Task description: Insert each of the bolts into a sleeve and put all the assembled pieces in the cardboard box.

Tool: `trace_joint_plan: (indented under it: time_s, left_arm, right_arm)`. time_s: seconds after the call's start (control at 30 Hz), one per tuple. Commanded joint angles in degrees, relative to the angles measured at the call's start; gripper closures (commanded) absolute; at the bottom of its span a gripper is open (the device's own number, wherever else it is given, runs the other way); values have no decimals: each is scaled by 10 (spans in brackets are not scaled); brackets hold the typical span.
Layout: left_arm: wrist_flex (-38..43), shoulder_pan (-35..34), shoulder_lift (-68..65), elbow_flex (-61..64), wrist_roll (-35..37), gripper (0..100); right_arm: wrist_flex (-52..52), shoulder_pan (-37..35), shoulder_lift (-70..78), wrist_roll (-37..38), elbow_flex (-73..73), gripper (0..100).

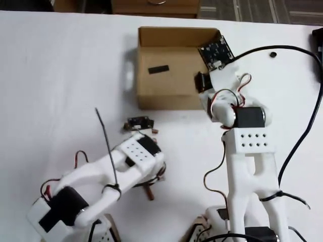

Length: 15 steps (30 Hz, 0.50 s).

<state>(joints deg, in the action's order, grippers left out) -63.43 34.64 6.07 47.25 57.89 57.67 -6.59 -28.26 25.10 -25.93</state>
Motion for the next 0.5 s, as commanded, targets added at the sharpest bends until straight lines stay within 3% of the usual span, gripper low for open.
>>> trace_joint_plan:
  time_s: [0.0,0.47]
  left_arm:
    - [18,-25,-1,7,4,889]
    - [31,-91,-66,-9,4,889]
  right_arm:
    - [-8,3,-2,5,33,978]
    - [-10,2,-2,5,33,978]
